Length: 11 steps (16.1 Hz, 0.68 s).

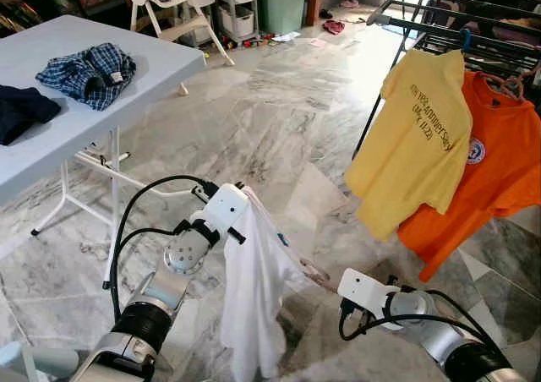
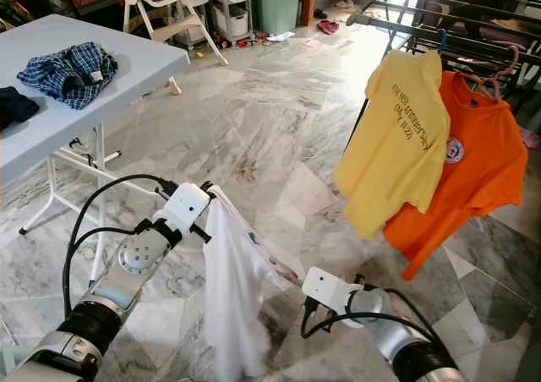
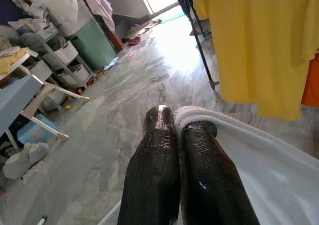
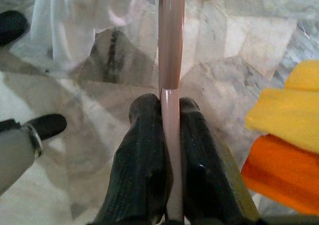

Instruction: Hang hanger

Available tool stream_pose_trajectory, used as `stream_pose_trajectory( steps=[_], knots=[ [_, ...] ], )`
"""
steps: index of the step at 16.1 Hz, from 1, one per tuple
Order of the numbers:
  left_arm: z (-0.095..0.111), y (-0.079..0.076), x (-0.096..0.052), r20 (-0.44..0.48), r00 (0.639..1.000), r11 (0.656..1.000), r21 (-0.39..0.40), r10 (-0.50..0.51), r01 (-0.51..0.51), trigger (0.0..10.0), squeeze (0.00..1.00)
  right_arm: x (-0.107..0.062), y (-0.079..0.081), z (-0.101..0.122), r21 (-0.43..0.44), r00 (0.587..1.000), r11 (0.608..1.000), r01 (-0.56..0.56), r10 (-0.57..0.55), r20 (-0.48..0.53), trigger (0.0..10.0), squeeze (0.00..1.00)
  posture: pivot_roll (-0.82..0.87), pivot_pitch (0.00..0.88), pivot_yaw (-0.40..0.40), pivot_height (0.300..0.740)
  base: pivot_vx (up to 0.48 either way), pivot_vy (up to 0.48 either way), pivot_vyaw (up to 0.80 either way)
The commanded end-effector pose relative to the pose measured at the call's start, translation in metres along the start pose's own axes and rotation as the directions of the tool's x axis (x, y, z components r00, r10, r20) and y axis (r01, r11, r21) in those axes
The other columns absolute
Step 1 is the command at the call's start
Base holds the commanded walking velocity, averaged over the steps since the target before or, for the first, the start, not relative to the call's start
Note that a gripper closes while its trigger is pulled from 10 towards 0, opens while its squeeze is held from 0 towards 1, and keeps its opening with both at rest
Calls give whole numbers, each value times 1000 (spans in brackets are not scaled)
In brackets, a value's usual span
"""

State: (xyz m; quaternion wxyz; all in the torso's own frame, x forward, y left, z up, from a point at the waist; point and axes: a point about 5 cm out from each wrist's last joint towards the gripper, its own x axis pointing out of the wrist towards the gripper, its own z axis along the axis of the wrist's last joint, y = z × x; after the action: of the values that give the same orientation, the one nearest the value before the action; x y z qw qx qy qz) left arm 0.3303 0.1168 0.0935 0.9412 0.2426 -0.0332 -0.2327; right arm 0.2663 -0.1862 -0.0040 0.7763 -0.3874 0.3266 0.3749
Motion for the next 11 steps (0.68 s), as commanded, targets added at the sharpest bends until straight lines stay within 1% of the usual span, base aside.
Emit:
stream_pose_trajectory(
  steps=[1, 2, 3, 4, 5, 6, 7, 8, 9, 10, 11],
  knots=[
    [13, 13, 4, 61, 997, 999, 27, 37, -39, 10000, 0, -5, 7, -12, -42, 996, 996, -77, 75, -47, 10000, 0, -102, 30, 25, 740, 0, 0, 0],
    [14, 16, 3, 64, 997, 998, 36, 44, -47, 10000, 0, -8, 6, -12, -66, 995, 993, -93, 90, -40, 10000, 0, -100, 35, 25, 740, 0, 0, 0],
    [14, 21, 3, 64, 995, 996, 48, 71, -74, 10000, 0, -11, 0, -8, -91, 998, 994, -56, 57, 2, 10000, 0, -97, 44, 23, 740, 0, 0, 0],
    [13, 26, 2, 60, 994, 994, 57, 94, -97, 10000, 0, -12, -11, 0, -46, 998, 999, 25, -23, 57, 10000, 0, -97, 49, 23, 740, 0, 0, 0],
    [13, 29, 1, 59, 992, 991, 63, 111, -115, 10000, 0, -13, -23, 10, 19, 986, 993, 114, -115, 124, 10000, 0, -99, 54, 23, 740, 0, 0, 0],
    [13, 29, 0, 61, 991, 990, 70, 119, -123, 10000, 0, -15, -32, 17, 58, 968, 983, 175, -182, 171, 10000, 0, -99, 54, 23, 740, 0, 0, 0],
    [14, 31, -3, 80, 981, 980, 82, 176, -183, 10000, 0, -20, -58, 21, 224, 902, 902, 370, -406, 145, 10000, 0, -100, 63, 17, 740, 0, 0, 0],
    [14, 30, -5, 88, 973, 974, 66, 211, -217, 10000, 0, -25, -72, 25, 376, 841, 812, 447, -525, 131, 10000, 0, -100, 67, 16, 740, 0, 0, 0],
    [13, 29, -6, 84, 974, 975, 59, 210, -215, 10000, 0, -26, -76, 27, 436, 824, 778, 453, -552, 129, 10000, 0, -100, 69, 16, 740, 0, 0, 0],
    [10, 23, -7, 74, 977, 978, 56, 198, -203, 10000, 0, -29, -82, 31, 546, 787, 704, 454, -605, 126, 10000, 0, -101, 71, 17, 740, 0, 0, 0],
    [2, 14, -10, 44, 983, 982, 51, 180, -182, 10000, 0, -30, -86, 40, 664, 750, 620, 418, -647, 132, 10000, 0, -103, 71, 19, 740, 0, 0, 0]
  ],
)
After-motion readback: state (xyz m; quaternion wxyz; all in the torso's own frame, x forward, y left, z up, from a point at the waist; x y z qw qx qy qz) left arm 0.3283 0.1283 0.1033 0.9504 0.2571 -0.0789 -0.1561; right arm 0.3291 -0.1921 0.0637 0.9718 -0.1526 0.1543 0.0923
